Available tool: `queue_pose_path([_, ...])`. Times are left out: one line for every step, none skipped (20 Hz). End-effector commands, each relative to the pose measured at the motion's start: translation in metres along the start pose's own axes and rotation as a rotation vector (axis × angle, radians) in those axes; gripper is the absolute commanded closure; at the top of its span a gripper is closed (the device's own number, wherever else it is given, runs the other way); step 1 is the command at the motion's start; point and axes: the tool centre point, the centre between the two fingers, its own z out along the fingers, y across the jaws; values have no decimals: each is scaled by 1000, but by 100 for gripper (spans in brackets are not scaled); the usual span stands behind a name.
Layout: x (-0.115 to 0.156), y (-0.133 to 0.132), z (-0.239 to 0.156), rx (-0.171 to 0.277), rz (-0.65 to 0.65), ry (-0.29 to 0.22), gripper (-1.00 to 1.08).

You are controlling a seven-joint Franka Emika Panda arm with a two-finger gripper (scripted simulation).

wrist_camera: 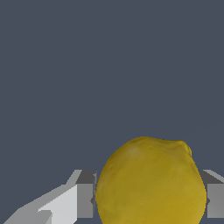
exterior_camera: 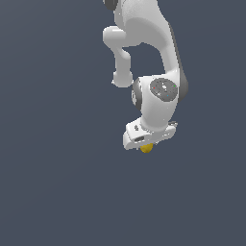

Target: Pick up the object and move it to a goal position.

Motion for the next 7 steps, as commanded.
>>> queue_pose_path([4,-1,-2,0,0,0,108])
queue_pose_path([4,-1,-2,0,0,0,108])
queue_pose_path([4,-1,-2,0,0,0,108])
queue_pose_path([4,-1,-2,0,0,0,108])
queue_pose_path([4,-1,-2,0,0,0,108])
queue_pose_path([4,-1,-2,0,0,0,108])
queue_pose_path([3,-1,-2,0,0,0,108])
